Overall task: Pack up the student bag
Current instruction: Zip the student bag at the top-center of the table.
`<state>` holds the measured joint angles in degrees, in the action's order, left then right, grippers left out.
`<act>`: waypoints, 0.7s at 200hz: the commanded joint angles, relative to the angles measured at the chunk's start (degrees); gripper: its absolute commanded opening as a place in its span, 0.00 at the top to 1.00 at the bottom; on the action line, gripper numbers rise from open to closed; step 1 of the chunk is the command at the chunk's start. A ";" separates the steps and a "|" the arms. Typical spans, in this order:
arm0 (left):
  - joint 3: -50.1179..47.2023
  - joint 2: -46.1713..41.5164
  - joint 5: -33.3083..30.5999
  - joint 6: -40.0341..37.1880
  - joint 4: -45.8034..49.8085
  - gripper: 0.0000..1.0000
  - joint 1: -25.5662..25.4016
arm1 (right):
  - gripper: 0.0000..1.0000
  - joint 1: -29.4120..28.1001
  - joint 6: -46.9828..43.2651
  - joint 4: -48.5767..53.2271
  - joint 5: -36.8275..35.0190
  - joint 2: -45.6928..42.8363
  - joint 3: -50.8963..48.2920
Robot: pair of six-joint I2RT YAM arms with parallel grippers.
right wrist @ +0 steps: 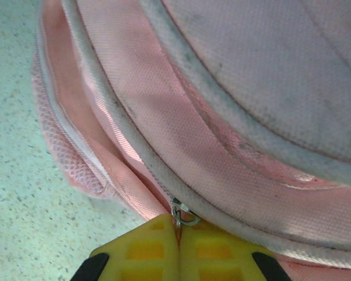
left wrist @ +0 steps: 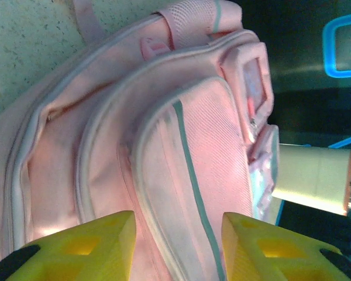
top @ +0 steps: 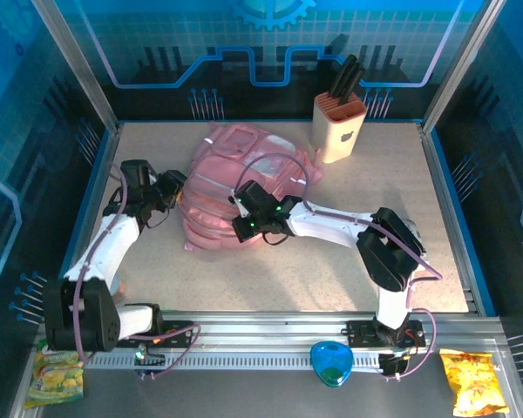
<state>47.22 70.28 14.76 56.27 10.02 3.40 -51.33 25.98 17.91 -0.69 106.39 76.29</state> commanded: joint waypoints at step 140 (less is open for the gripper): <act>-8.12 5.57 -1.99 12.31 -8.18 0.57 -13.77 | 1.00 0.09 1.61 -3.26 1.25 -1.10 -0.96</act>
<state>37.12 75.09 13.91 69.08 4.40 -9.89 -51.31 27.64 16.99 0.23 106.52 76.05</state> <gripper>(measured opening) 0.426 0.063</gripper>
